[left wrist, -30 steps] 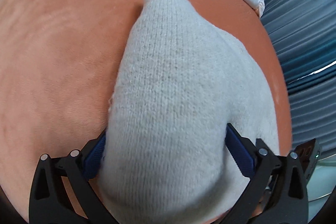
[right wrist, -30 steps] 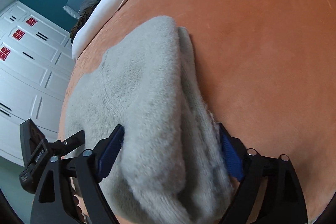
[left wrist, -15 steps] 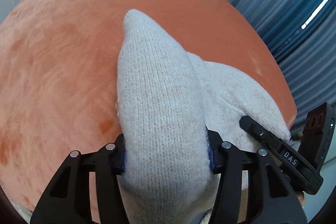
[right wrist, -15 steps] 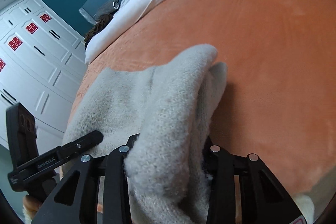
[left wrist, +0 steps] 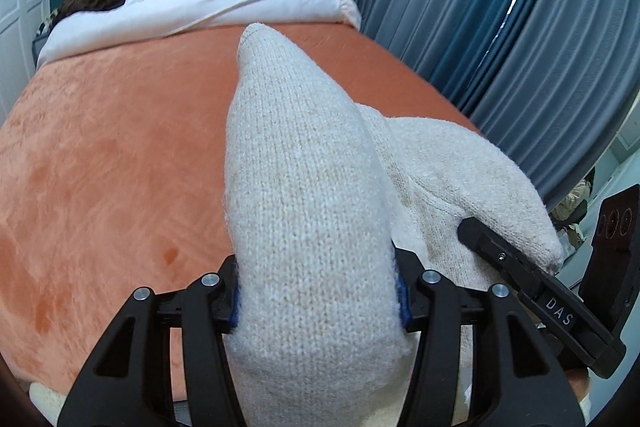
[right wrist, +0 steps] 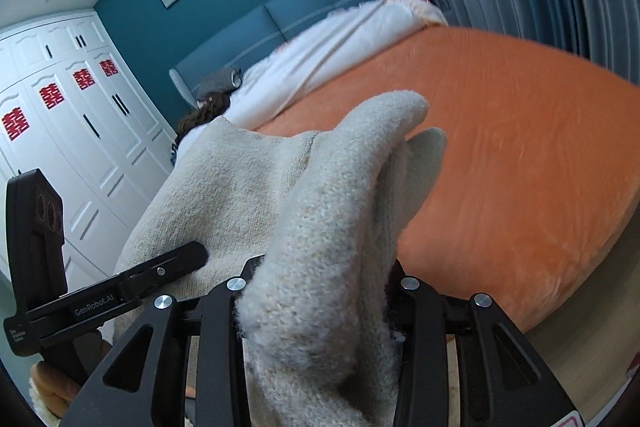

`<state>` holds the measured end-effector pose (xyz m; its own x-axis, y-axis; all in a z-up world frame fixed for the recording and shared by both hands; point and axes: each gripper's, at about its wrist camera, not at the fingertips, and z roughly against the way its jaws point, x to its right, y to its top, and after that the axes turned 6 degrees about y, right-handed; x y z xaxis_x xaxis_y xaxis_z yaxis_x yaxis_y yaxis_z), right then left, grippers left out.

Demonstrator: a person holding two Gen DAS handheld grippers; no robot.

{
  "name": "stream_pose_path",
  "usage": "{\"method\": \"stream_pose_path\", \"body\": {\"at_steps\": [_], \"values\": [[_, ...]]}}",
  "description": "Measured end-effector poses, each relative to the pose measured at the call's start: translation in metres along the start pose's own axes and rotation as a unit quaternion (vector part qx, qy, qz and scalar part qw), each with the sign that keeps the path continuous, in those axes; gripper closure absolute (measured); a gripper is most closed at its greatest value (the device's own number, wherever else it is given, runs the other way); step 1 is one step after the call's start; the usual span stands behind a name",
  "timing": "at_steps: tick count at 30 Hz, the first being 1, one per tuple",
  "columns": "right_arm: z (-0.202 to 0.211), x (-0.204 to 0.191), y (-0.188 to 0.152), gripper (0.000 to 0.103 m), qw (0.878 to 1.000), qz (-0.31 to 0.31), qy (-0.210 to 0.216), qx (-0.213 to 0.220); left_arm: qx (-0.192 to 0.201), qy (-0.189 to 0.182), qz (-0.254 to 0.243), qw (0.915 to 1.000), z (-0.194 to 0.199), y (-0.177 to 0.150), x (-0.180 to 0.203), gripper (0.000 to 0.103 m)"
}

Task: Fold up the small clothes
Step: 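Lift the held end with both tools, fold it over the other half, release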

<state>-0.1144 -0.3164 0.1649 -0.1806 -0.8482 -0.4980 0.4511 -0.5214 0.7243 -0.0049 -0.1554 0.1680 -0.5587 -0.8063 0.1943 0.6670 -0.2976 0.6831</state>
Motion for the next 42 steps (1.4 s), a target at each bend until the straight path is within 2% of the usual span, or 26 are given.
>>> {"method": "stream_pose_path", "body": {"at_steps": [3, 8, 11, 17, 21, 24, 26, 30, 33, 36, 38, 39, 40, 42], "values": [[0.029, -0.013, 0.012, 0.068, 0.999, 0.023, 0.009, 0.037, 0.038, -0.01, -0.01, 0.9992, 0.033, 0.009, 0.006, 0.052], [0.065, -0.059, 0.043, 0.068, 0.991, 0.074, 0.037, 0.103, 0.113, -0.026, -0.013, 0.9931, 0.095, 0.029, -0.001, 0.051], [0.084, -0.09, 0.061, 0.068, 0.982, 0.106, 0.062, 0.141, 0.165, -0.036, -0.012, 0.9856, 0.135, 0.044, -0.013, 0.051], [0.11, -0.147, 0.085, 0.067, 0.959, 0.164, 0.116, 0.201, 0.268, -0.029, -0.028, 0.9626, 0.207, 0.066, -0.041, 0.049], [0.104, -0.179, 0.096, 0.067, 0.947, 0.181, 0.159, 0.213, 0.31, -0.013, -0.036, 0.9501, 0.238, 0.071, -0.065, 0.048], [0.087, -0.195, 0.098, 0.067, 0.942, 0.188, 0.181, 0.209, 0.321, -0.007, -0.032, 0.9464, 0.246, 0.075, -0.087, 0.047], [0.08, -0.205, 0.095, 0.067, 0.942, 0.19, 0.191, 0.202, 0.32, -0.004, -0.02, 0.9471, 0.246, 0.076, -0.103, 0.047], [0.043, -0.214, 0.091, 0.067, 0.947, 0.185, 0.203, 0.166, 0.311, 0.004, 0.005, 0.9505, 0.239, 0.065, -0.129, 0.047], [0.001, -0.212, 0.084, 0.066, 0.954, 0.183, 0.196, 0.132, 0.289, 0.008, 0.038, 0.9567, 0.208, 0.059, -0.162, 0.043], [-0.061, -0.194, 0.063, 0.061, 0.968, 0.155, 0.182, 0.072, 0.248, 0.018, 0.07, 0.966, 0.15, 0.041, -0.198, 0.035], [-0.118, -0.162, 0.03, 0.056, 0.982, 0.121, 0.14, 0.02, 0.196, 0.033, 0.115, 0.9734, 0.09, 0.013, -0.232, 0.027], [-0.146, -0.143, 0.009, 0.054, 0.988, 0.106, 0.109, -0.011, 0.163, 0.042, 0.136, 0.9764, 0.062, -0.004, -0.246, 0.027], [-0.176, -0.12, -0.018, 0.054, 0.992, 0.092, 0.068, -0.055, 0.111, 0.057, 0.162, 0.9787, 0.029, -0.028, -0.263, 0.027], [-0.208, -0.078, -0.068, 0.054, 0.989, 0.078, -0.017, -0.122, 0.035, 0.079, 0.205, 0.9749, -0.013, -0.078, -0.29, 0.031]]}}
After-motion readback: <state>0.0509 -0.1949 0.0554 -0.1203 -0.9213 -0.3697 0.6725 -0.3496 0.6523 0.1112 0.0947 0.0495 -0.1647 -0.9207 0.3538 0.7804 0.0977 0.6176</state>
